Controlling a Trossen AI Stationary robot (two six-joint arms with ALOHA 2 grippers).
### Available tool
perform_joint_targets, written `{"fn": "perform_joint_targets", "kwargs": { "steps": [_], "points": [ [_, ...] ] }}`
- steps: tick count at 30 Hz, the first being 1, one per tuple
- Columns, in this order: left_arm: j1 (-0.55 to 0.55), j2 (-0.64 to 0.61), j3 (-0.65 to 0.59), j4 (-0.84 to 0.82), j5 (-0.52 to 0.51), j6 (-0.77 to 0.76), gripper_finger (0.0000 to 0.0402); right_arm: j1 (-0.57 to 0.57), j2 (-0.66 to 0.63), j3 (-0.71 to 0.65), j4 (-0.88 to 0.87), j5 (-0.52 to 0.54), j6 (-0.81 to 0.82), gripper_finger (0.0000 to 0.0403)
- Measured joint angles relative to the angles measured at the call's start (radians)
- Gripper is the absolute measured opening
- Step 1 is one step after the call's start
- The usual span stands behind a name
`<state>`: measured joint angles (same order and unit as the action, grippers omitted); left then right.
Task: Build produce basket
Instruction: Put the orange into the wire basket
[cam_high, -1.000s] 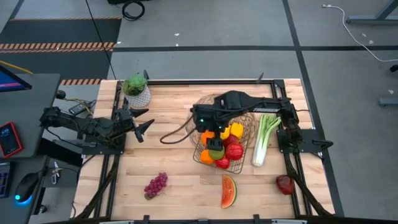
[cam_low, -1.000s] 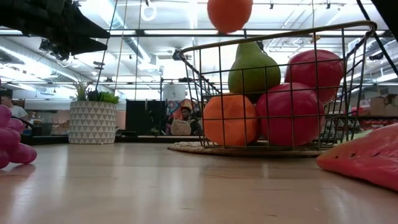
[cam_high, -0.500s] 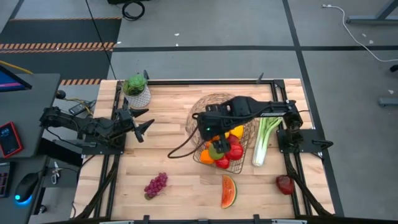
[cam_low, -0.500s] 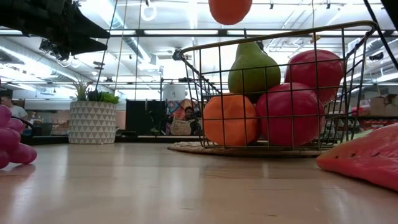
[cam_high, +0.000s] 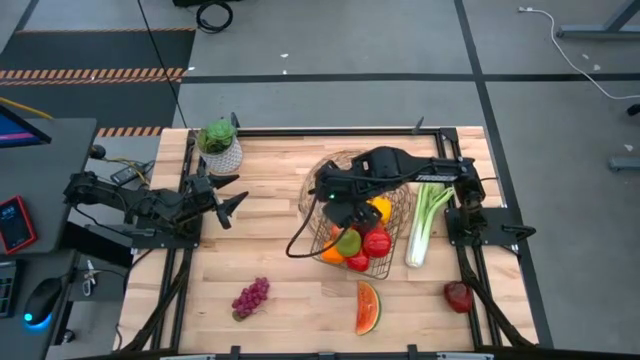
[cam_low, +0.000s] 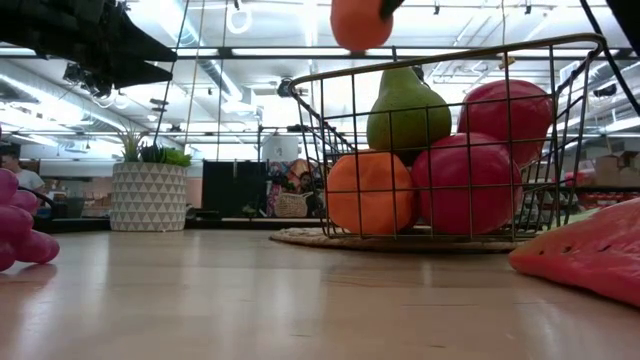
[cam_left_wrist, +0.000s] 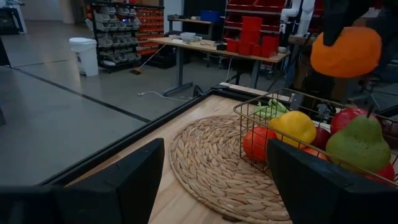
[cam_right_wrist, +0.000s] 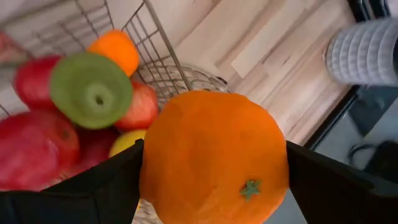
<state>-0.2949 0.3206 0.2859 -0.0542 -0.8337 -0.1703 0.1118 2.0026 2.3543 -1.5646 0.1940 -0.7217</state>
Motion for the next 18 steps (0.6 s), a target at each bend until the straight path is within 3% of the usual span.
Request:
{"fn": "perform_joint_targets", "kwargs": {
  "steps": [11, 18],
  "points": [
    [0.000, 0.000, 0.000, 0.000, 0.000, 0.000, 0.0288, -0.028, 0.000, 0.000, 0.079, 0.026, -0.360, 0.0364],
    [0.000, 0.000, 0.000, 0.000, 0.000, 0.000, 0.0288, -0.028, 0.000, 0.000, 0.187, 0.048, -0.413, 0.0364]
  ]
}}
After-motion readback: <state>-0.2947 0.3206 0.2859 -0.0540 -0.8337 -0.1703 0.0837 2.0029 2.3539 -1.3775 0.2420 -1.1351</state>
